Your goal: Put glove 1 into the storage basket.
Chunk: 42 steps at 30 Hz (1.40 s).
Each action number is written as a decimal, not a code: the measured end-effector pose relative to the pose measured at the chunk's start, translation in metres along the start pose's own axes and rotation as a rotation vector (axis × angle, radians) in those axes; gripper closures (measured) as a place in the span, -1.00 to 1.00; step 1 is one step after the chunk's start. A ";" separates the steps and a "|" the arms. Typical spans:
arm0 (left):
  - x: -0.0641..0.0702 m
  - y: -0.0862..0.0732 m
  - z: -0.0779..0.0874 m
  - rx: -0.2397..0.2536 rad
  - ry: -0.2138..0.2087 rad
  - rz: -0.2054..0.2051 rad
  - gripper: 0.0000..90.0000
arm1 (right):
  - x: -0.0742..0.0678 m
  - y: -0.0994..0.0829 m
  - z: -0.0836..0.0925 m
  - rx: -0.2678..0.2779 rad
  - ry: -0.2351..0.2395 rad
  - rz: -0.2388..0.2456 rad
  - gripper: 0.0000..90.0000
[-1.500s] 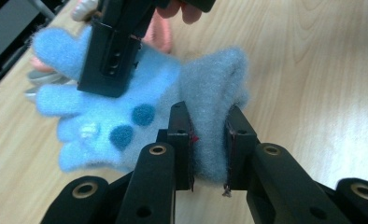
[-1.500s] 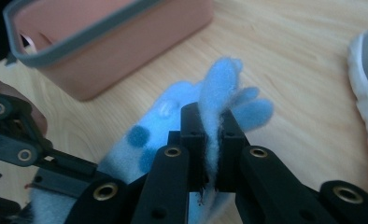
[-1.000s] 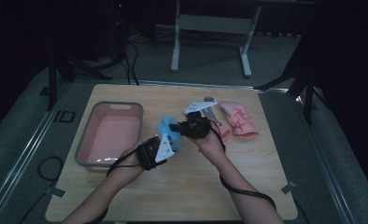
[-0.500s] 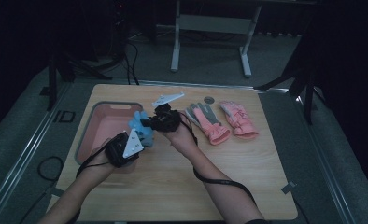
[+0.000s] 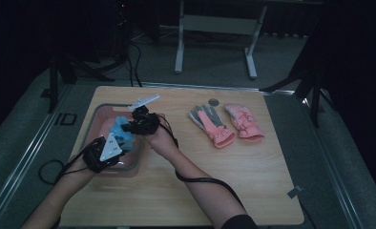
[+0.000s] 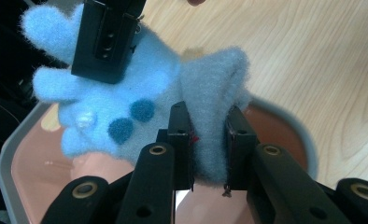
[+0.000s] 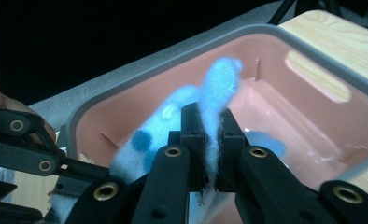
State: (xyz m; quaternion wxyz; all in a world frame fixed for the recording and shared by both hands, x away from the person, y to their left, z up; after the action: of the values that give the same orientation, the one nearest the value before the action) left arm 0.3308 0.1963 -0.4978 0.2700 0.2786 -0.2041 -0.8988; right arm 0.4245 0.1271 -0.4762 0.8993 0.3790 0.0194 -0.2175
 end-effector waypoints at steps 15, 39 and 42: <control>-0.011 -0.018 -0.030 -0.117 -0.072 -0.033 0.71 | 0.015 -0.015 -0.037 -0.041 -0.020 -0.063 0.89; -0.010 -0.022 -0.064 -0.276 -0.175 -0.086 0.64 | 0.032 -0.025 -0.060 -0.215 -0.090 -0.115 0.50; -0.010 -0.023 -0.067 -0.308 -0.179 -0.097 0.41 | 0.032 -0.026 -0.061 -0.208 -0.079 -0.105 0.22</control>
State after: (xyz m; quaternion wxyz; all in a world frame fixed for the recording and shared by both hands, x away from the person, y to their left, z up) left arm 0.3700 0.2051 -0.5568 0.2467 0.1623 -0.0737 -0.9526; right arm 0.4505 0.1413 -0.5438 0.9212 0.2735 0.0263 -0.2756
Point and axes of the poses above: each handheld gripper's, and its own axes: z roughly backward along the jaws, y roughly out of its top, x roughly to its right, the point moved 7 cm from there along -z, roughly forward along the jaws, and after that the axes turned 11 degrees about -x, right-handed, at the moved point
